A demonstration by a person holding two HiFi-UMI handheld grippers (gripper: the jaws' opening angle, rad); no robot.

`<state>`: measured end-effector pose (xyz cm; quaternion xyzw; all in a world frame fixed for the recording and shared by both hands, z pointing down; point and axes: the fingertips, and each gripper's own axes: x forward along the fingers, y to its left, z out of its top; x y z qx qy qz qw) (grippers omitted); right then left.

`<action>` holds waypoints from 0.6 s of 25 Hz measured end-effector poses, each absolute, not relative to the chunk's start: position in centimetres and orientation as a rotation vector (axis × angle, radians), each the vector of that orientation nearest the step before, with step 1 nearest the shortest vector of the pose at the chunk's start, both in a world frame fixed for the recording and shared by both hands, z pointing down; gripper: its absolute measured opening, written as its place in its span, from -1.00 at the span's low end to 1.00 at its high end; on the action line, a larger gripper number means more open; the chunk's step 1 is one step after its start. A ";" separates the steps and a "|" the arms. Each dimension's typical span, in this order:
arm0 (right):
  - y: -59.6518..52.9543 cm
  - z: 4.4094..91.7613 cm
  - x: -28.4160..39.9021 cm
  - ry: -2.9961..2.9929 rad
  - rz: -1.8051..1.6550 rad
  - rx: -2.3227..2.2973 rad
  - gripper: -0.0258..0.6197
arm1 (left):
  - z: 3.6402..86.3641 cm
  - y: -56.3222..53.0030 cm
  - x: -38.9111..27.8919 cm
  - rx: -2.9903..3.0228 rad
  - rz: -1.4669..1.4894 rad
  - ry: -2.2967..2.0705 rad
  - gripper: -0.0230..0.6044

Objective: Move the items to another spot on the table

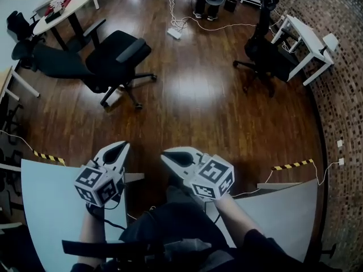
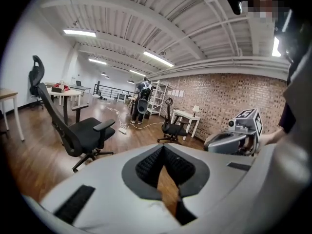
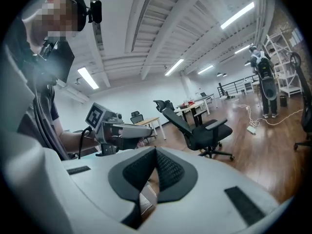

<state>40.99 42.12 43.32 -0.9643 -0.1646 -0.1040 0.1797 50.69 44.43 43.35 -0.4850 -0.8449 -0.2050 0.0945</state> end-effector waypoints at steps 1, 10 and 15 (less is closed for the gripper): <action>42.9 43.3 40.9 -0.453 -0.280 -2.721 -0.97 | 42.9 45.4 50.5 -1.438 -0.626 -2.510 -0.91; 51.3 44.1 36.6 -0.480 -0.083 -2.576 -0.97 | 37.2 54.2 48.3 -1.466 -0.726 -2.545 -0.91; 53.8 43.1 34.1 -0.559 0.004 -2.548 -0.97 | 34.9 57.0 45.0 -1.352 -0.643 -2.590 -0.91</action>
